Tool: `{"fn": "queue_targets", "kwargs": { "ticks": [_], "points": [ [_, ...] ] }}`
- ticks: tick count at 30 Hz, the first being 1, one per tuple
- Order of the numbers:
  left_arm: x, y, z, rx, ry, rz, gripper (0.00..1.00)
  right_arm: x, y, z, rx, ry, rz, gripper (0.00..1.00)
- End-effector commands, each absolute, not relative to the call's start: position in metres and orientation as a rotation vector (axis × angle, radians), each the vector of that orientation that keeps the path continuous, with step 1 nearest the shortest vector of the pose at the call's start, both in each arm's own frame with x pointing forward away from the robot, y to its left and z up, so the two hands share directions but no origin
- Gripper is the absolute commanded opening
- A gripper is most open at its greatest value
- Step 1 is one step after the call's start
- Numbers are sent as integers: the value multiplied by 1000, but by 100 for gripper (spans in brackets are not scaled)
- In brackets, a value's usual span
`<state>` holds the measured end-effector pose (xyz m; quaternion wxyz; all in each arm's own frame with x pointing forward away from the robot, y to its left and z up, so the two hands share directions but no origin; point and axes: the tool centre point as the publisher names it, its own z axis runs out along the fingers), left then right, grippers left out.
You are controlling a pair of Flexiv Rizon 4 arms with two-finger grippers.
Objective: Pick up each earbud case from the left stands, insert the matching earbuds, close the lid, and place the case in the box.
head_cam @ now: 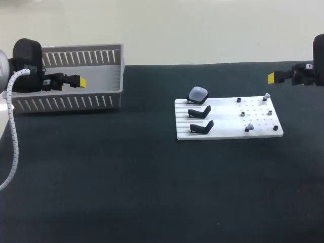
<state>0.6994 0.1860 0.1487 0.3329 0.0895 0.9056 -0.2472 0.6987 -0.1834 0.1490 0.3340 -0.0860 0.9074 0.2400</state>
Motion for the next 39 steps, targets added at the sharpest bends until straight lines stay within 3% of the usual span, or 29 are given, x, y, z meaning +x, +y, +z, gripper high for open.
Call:
{"fn": "queue_targets", "kwargs": {
  "ticks": [1, 15, 39],
  "points": [
    [700, 185, 150, 231, 2372, -638, 100, 698, -183, 149, -224, 2369, 623, 100],
    [700, 184, 149, 265, 2359, -654, 100, 698, -183, 149, -224, 2369, 623, 100],
    [712, 116, 153, 934, 2087, -724, 100, 698, -183, 149, -224, 2369, 623, 100]
  ]
}}
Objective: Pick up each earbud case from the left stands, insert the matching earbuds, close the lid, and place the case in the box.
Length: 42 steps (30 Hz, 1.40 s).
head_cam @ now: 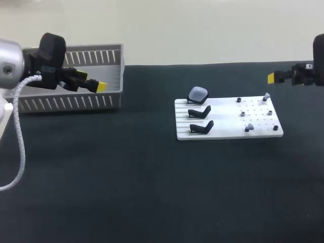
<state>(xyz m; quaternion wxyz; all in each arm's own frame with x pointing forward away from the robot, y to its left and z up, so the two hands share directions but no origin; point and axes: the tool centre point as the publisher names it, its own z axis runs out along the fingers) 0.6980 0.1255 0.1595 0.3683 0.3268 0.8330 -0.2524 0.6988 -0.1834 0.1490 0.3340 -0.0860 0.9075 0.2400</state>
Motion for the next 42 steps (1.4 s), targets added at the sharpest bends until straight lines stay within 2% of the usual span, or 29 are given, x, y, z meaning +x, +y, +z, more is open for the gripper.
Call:
{"fn": "queue_targets", "kwargs": {
  "ticks": [1, 23, 42],
  "points": [
    [714, 112, 153, 971, 2069, -730, 100, 698, -183, 149, -224, 2369, 623, 100],
    [734, 41, 135, 1435, 1776, -831, 100, 698, -183, 149, -224, 2369, 623, 100],
    [746, 21, 119, 1447, 1791, -872, 100, 698, -183, 149, -224, 2369, 623, 100]
  ]
}}
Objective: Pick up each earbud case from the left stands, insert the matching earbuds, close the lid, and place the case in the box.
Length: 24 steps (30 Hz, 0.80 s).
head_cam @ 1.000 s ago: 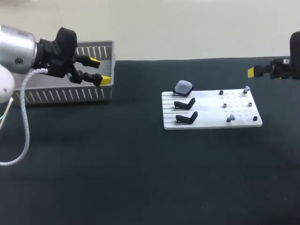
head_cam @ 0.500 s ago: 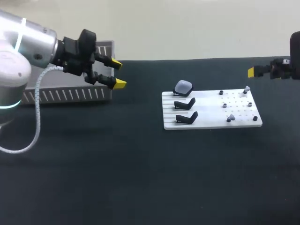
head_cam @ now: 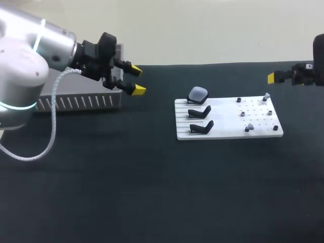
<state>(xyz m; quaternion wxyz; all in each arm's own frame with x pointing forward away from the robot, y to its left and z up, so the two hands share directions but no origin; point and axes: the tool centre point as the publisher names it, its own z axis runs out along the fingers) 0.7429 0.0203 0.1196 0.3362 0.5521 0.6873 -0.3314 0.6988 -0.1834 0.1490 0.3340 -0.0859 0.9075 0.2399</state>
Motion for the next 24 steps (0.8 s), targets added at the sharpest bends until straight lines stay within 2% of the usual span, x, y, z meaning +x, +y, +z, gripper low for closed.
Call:
{"fn": "queue_targets", "kwargs": {
  "ticks": [1, 11, 24],
  "points": [
    [746, 21, 119, 1447, 1791, -872, 100, 698, -183, 149, -224, 2369, 623, 100],
    [747, 20, 117, 1446, 1794, -871, 100, 698, -183, 149, -224, 2369, 623, 100],
    [771, -25, 97, 1547, 1700, -915, 100, 698, -183, 149, -224, 2369, 623, 100]
  ]
}}
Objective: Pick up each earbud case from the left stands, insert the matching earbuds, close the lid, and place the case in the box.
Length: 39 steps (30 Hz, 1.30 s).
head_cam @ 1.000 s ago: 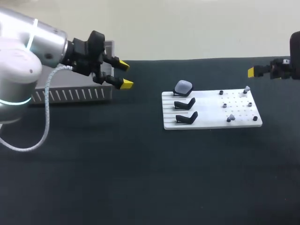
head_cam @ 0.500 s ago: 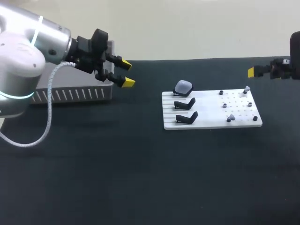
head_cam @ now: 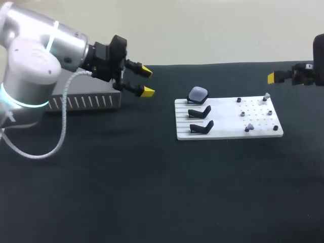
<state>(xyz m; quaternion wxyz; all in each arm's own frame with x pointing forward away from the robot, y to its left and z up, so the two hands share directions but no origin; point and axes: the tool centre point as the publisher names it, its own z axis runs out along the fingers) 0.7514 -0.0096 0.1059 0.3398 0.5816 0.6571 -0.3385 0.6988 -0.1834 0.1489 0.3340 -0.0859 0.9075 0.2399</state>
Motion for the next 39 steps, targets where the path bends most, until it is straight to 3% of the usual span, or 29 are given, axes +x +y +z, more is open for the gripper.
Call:
{"fn": "queue_targets", "kwargs": {
  "ticks": [1, 22, 27, 30, 37, 39],
  "points": [
    [772, -28, 96, 1554, 1693, -919, 100, 698, -183, 149, -224, 2369, 623, 100],
    [769, -80, 57, 1589, 1625, -950, 100, 698, -183, 149, -224, 2369, 623, 100],
    [773, -89, 49, 1596, 1638, -929, 93, 698, -183, 149, -224, 2369, 623, 100],
    [775, -94, 45, 1594, 1638, -931, 64, 698, -183, 149, -224, 2369, 623, 100],
    [779, -103, 42, 1595, 1630, -937, 56, 698, -183, 149, -224, 2369, 623, 100],
    [780, -105, 41, 1596, 1630, -930, 58, 698, -183, 149, -224, 2369, 623, 100]
  ]
}}
